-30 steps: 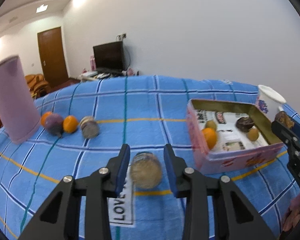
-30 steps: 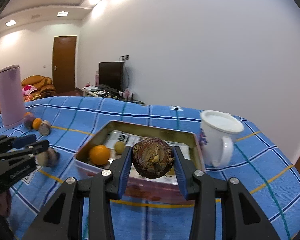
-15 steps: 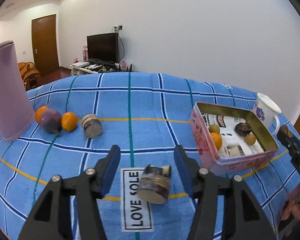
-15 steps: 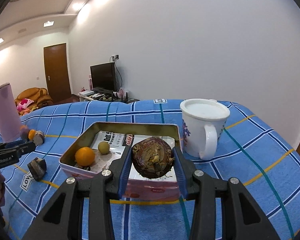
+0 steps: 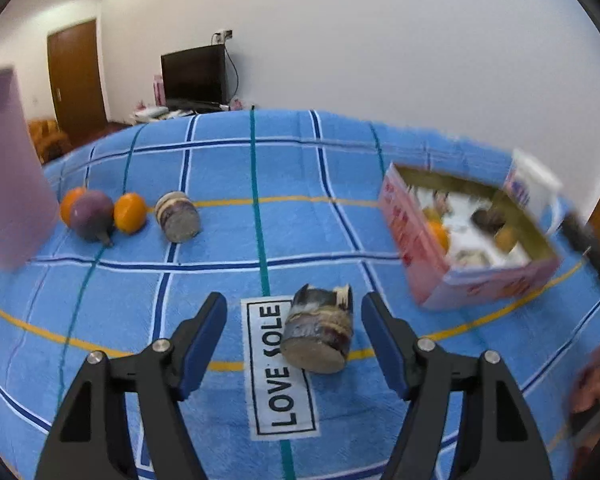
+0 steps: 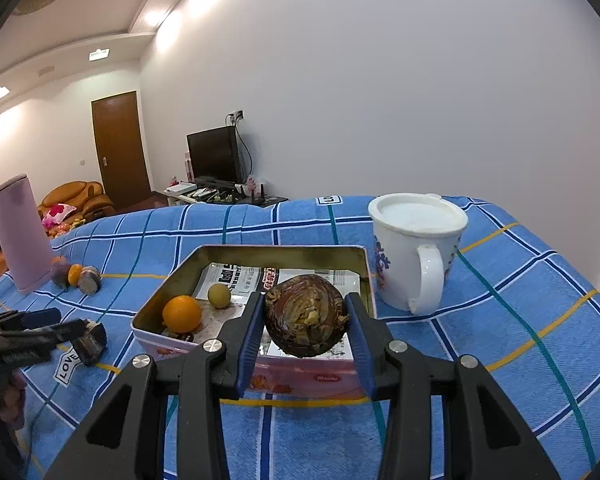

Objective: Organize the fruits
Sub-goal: 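Lower both items over the pink tin and open both tools to release them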

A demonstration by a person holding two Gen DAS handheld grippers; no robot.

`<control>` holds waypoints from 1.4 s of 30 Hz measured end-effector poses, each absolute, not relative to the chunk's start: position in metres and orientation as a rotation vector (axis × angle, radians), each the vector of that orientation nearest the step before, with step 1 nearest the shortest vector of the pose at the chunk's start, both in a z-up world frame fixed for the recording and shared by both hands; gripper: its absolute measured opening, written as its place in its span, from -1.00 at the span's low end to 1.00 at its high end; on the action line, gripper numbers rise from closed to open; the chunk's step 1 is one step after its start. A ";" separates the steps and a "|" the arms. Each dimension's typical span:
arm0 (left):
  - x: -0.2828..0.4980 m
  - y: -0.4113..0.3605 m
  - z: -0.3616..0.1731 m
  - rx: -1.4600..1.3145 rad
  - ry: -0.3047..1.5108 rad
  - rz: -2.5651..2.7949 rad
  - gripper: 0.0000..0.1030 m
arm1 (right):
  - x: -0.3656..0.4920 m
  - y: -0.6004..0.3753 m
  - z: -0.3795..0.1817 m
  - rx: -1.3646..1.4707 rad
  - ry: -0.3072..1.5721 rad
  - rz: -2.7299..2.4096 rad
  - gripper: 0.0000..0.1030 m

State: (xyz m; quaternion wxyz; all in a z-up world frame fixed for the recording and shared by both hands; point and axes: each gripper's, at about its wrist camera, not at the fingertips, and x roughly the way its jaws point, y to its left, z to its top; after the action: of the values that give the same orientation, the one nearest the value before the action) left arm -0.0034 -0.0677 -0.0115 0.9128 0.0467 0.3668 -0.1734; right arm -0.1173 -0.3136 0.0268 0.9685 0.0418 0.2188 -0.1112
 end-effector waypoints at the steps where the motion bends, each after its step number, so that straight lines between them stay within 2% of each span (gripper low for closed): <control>1: -0.002 -0.073 -0.014 0.103 0.769 -0.358 0.35 | -0.117 -0.313 0.027 0.082 0.441 -0.226 -0.17; 2: 0.000 -0.076 -0.017 0.098 0.786 -0.357 0.34 | -0.117 -0.313 0.027 0.079 0.439 -0.228 -0.17; 4: 0.004 -0.081 -0.021 0.098 0.813 -0.337 0.09 | -0.117 -0.313 0.027 0.078 0.440 -0.231 -0.17; 8: 0.008 -0.085 -0.026 0.111 0.843 -0.336 -0.16 | -0.115 -0.315 0.025 0.083 0.450 -0.230 -0.17; 13: 0.005 -0.091 -0.023 0.148 0.821 -0.306 -0.19 | -0.115 -0.313 0.025 0.071 0.448 -0.231 -0.17; 20: -0.016 -0.104 0.005 0.163 0.650 -0.323 -0.19 | -0.116 -0.313 0.025 0.060 0.443 -0.244 -0.17; 28: -0.021 -0.138 0.035 0.145 0.542 -0.429 -0.19 | -0.112 -0.317 0.026 0.041 0.439 -0.278 -0.17; 42: -0.007 -0.206 0.014 0.195 0.593 -0.490 -0.19 | -0.094 -0.329 0.021 0.054 0.505 -0.294 -0.17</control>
State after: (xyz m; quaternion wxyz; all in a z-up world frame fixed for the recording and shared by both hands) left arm -0.0069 -0.2058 0.0145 0.9223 0.0948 0.2889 -0.2386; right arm -0.0938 -0.3286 0.0209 0.9573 0.0266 0.2489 -0.1449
